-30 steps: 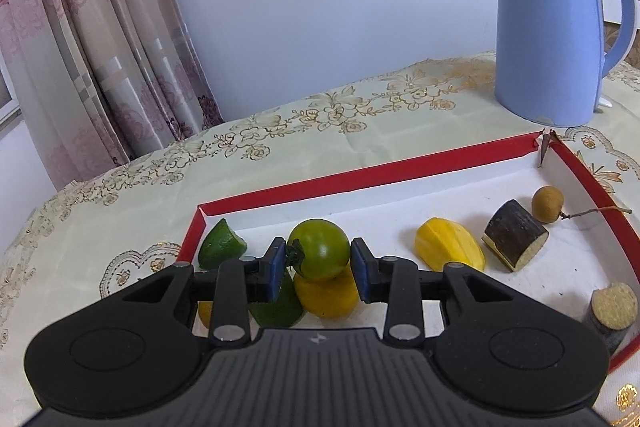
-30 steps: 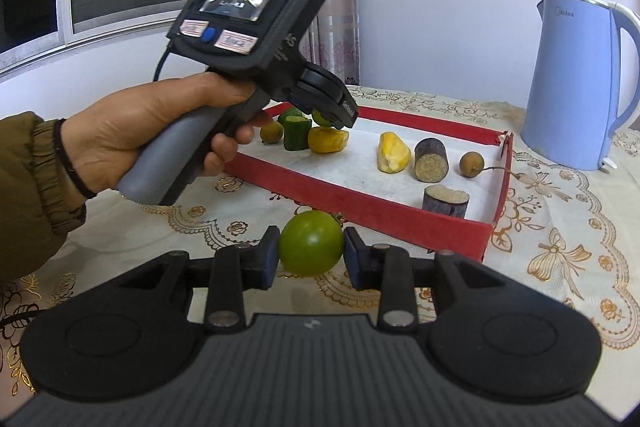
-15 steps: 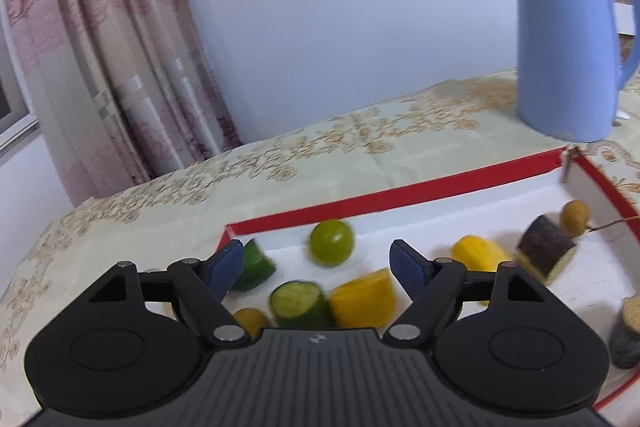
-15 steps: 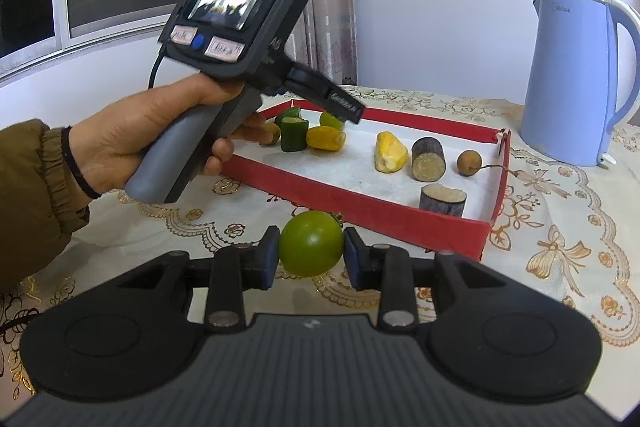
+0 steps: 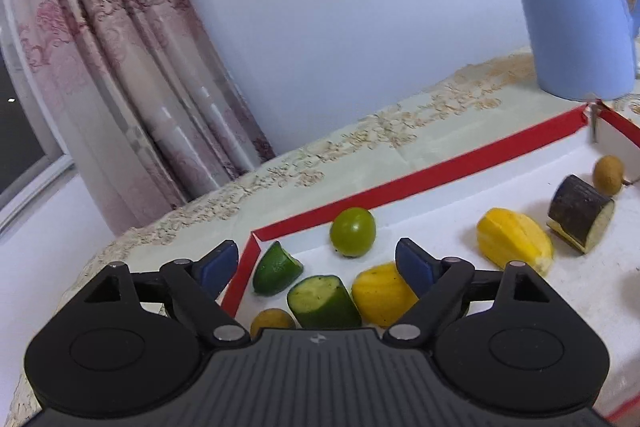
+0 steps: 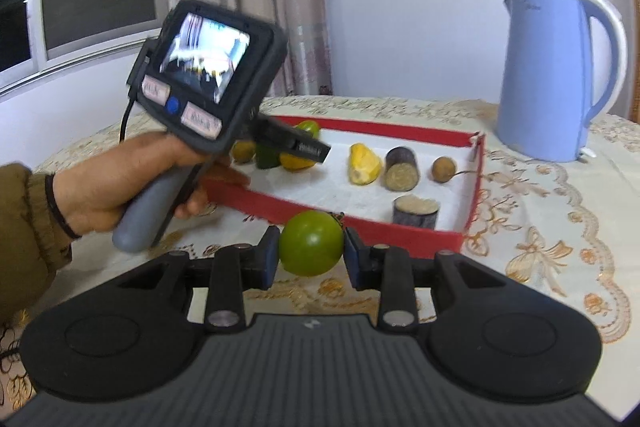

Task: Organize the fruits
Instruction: 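Carry the lime into the red tray and open the right gripper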

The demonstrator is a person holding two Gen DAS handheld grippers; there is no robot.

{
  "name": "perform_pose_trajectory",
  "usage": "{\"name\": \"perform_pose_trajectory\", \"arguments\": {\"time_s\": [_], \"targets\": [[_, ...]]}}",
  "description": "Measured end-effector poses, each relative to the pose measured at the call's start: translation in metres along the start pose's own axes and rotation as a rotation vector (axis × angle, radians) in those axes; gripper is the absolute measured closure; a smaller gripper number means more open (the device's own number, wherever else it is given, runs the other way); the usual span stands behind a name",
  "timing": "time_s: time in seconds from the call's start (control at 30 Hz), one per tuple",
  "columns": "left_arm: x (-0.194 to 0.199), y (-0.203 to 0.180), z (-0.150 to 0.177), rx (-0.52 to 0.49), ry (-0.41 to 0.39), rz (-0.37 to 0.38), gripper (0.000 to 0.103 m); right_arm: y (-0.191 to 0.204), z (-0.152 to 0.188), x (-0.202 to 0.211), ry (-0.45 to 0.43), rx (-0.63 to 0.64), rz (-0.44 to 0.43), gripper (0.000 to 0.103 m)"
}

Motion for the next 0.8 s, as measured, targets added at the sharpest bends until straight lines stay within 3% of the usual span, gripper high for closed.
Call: {"name": "perform_pose_trajectory", "arguments": {"time_s": [0.23,0.5,0.63,0.8], "targets": [[-0.001,0.002,0.001,0.057,0.044,-0.021,0.017,-0.011,-0.013,0.005,-0.014,0.015,0.050,0.072],[0.015,0.018,0.004,0.086,0.140,0.022,0.017,-0.020,-0.042,-0.014,0.003,0.070,0.086,0.072],[0.050,0.057,0.019,0.223,0.200,0.045,0.016,-0.017,-0.053,-0.024,0.006,0.087,0.086,0.071],[0.107,0.078,0.059,0.274,0.137,0.084,0.005,-0.013,-0.063,-0.044,0.025,0.078,0.086,0.071]]}}
Point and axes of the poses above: each gripper's, at about its wrist camera, not at the fingertips, and x roughly against the way its jaws point, y to its left, z to its underside, the point moved 3 cm from there along -x, roughly the way its jaws point, and after that the axes turned 1 degree about x, right-handed, at the moved point
